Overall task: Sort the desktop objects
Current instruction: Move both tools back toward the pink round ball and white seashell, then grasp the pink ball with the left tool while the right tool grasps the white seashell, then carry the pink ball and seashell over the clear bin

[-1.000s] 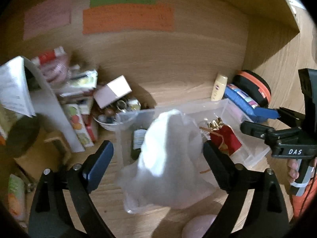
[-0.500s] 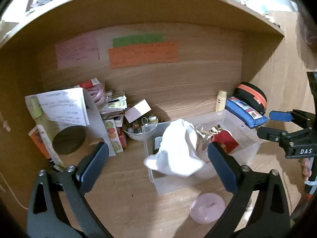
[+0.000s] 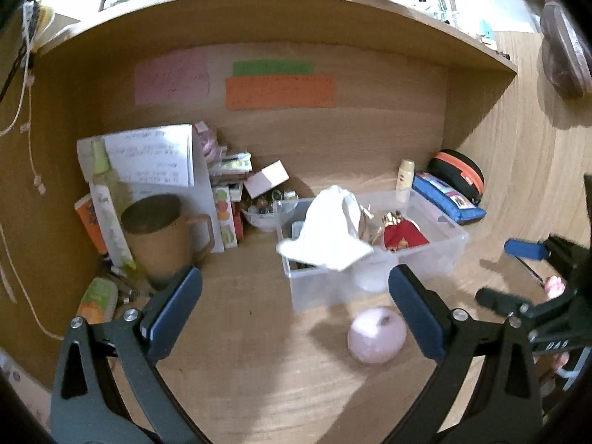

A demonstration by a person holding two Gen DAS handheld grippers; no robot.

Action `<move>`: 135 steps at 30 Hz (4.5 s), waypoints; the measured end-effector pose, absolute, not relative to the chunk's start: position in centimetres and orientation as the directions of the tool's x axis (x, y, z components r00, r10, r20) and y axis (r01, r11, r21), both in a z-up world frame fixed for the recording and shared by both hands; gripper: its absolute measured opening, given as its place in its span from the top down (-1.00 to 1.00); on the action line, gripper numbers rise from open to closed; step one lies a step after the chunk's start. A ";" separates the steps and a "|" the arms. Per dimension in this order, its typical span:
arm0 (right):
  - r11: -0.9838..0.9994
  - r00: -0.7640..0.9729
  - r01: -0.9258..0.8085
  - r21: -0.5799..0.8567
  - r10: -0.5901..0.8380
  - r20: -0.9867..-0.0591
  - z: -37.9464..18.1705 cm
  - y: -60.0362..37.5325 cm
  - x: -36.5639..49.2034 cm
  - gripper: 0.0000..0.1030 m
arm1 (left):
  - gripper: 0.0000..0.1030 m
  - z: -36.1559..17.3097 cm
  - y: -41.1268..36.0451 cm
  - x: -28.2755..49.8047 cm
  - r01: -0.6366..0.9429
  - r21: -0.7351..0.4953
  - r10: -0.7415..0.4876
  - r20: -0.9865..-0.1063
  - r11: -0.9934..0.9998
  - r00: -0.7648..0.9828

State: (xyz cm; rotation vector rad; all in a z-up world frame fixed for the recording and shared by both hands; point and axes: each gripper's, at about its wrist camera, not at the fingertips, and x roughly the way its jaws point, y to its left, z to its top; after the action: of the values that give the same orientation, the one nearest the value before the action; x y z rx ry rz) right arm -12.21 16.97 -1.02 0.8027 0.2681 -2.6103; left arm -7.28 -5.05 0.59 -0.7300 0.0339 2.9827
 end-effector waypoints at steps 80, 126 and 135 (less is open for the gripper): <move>-0.895 -0.702 0.442 0.067 -0.391 -0.595 -3.6 21.5 -12.0 0.61 | -0.21 -5.1 2.6 -10.1 -0.134 0.035 0.081 -0.634 -0.990 -0.769; -0.884 -0.727 0.467 0.028 -0.402 -0.557 0.0 20.1 -23.4 0.62 | -0.21 -0.4 5.1 -20.2 -0.241 -0.084 0.240 -0.618 -0.967 -0.748; -0.892 -0.738 0.451 -0.023 -0.358 -0.572 -1.5 20.0 -25.4 0.62 | -0.21 -2.4 6.7 -23.6 -0.264 -0.085 0.254 -0.652 -0.961 -0.715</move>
State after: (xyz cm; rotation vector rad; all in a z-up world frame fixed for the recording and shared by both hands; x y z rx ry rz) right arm -25.38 19.96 -1.55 0.8008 0.2219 -2.5712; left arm -23.60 6.67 -2.39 -1.0136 0.0204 2.6757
